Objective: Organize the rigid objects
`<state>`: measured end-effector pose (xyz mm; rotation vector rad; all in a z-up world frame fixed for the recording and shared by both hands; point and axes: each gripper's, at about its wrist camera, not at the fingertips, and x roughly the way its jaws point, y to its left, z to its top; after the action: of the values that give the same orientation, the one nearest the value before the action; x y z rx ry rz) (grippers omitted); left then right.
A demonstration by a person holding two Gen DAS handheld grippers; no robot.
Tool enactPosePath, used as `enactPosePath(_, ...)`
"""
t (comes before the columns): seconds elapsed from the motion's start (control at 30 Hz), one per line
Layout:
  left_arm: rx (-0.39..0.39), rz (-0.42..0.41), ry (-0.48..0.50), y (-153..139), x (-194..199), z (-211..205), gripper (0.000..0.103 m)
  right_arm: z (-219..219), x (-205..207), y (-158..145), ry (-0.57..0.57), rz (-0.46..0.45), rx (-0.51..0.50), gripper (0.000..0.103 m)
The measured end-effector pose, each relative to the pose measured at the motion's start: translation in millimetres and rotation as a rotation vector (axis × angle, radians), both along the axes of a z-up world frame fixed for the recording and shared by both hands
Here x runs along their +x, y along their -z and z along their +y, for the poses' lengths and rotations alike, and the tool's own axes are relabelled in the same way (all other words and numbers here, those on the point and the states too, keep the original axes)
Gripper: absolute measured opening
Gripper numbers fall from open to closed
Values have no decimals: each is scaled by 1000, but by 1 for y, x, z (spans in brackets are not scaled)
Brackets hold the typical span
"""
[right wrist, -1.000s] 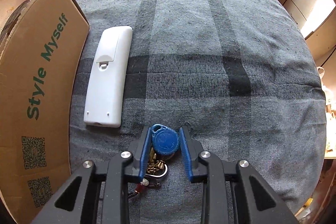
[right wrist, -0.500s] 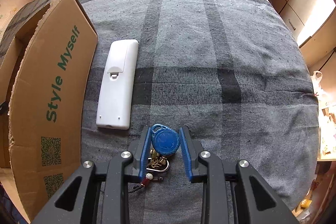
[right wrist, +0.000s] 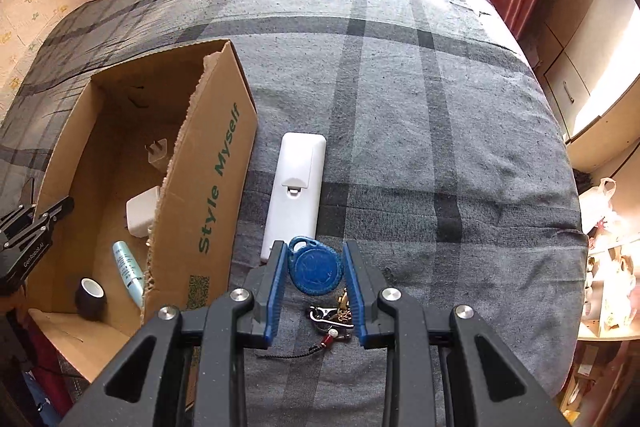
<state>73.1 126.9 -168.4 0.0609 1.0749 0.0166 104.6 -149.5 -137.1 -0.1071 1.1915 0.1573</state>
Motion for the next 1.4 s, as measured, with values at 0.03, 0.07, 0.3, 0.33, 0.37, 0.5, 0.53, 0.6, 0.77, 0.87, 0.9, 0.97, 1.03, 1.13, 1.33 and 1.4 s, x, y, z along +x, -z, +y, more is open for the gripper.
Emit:
enactPosePath(0.03, 0, 0, 0, 0, 0, 0, 17, 3, -1, -5, -8, -7, 0, 29)
enactPosePath(0.07, 0, 0, 0, 0, 0, 0, 17, 6, -1, -10, -16, -15, 2, 29)
enactPosePath(0.3, -4, 0, -1, -1, 0, 0, 17, 33, -6, -40, -87, -67, 26, 29)
enactPosePath(0.33, -3, 0, -1, -1, 0, 0, 17, 37, -7, -43, -97, -72, 28, 29)
enactPosePath(0.37, -3, 0, 0, -1, 0, 0, 17, 42, -7, -46, -107, -77, 32, 29)
enactPosePath(0.5, -4, 0, -1, -1, 0, 1, 17, 59, -9, -52, -150, -89, 40, 29)
enactPosePath(0.53, -5, 0, -1, -1, 0, 1, 17, 64, -10, -53, -160, -89, 42, 29)
enactPosePath(0.6, -4, 0, -1, -1, 0, 1, 17, 74, -10, -53, -178, -90, 45, 29)
enactPosePath(0.77, -2, 0, 1, -1, 0, 1, 17, 97, -7, -49, -220, -77, 51, 29)
enactPosePath(0.87, -6, 0, 0, -1, 0, 1, 17, 110, -4, -41, -246, -60, 48, 29)
enactPosePath(0.9, -6, -1, 0, -2, 0, 1, 17, 114, -3, -38, -253, -53, 47, 29)
enactPosePath(0.97, -6, 0, 1, -2, 0, 2, 17, 122, -1, -31, -265, -38, 46, 29)
enactPosePath(1.03, -7, 0, 1, -2, 0, 2, 17, 129, 2, -23, -274, -20, 49, 29)
enactPosePath(1.13, -8, 0, 1, -1, 0, 2, 17, 140, 7, -10, -281, 10, 49, 29)
enactPosePath(1.33, -6, 0, 2, -1, 0, 2, 17, 155, 15, 19, -275, 73, 51, 29)
enactPosePath(1.4, -5, 0, 2, 0, 0, 1, 17, 159, 17, 27, -274, 87, 46, 29)
